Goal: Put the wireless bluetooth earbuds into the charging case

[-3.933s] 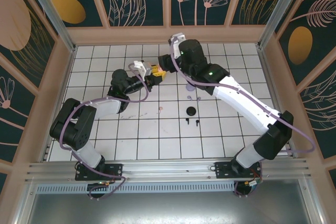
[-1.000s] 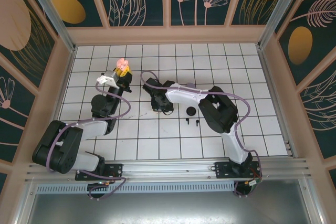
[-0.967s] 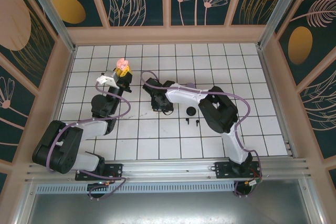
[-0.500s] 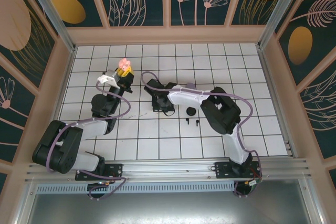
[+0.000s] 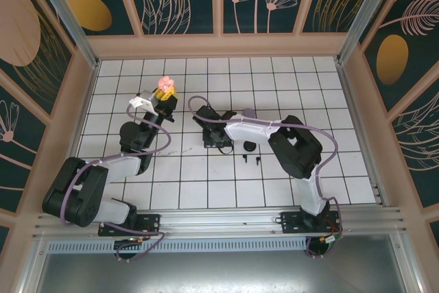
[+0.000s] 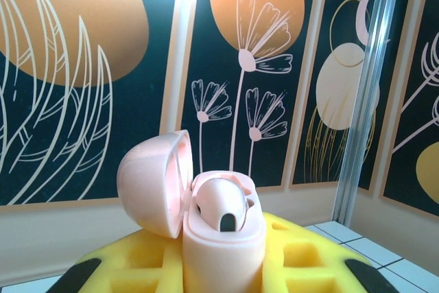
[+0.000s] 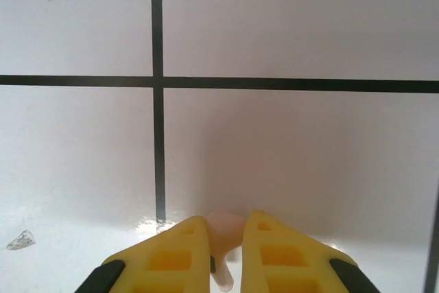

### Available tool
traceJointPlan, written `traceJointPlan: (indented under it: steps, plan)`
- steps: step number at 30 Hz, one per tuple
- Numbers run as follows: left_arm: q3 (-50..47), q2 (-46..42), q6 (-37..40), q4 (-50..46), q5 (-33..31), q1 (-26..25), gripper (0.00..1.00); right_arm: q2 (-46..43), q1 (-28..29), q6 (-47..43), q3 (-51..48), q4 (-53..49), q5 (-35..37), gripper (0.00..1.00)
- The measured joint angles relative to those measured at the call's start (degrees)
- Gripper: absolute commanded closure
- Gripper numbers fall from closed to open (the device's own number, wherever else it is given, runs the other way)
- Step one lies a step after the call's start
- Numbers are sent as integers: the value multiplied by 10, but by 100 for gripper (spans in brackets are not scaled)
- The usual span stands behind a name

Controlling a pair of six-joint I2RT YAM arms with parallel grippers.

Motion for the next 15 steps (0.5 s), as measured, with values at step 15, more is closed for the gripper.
traceJointPlan:
  steps: [15]
  plan:
    - [15, 0, -10, -15, 21, 0, 100, -25, -2, -15, -15, 4, 2, 85]
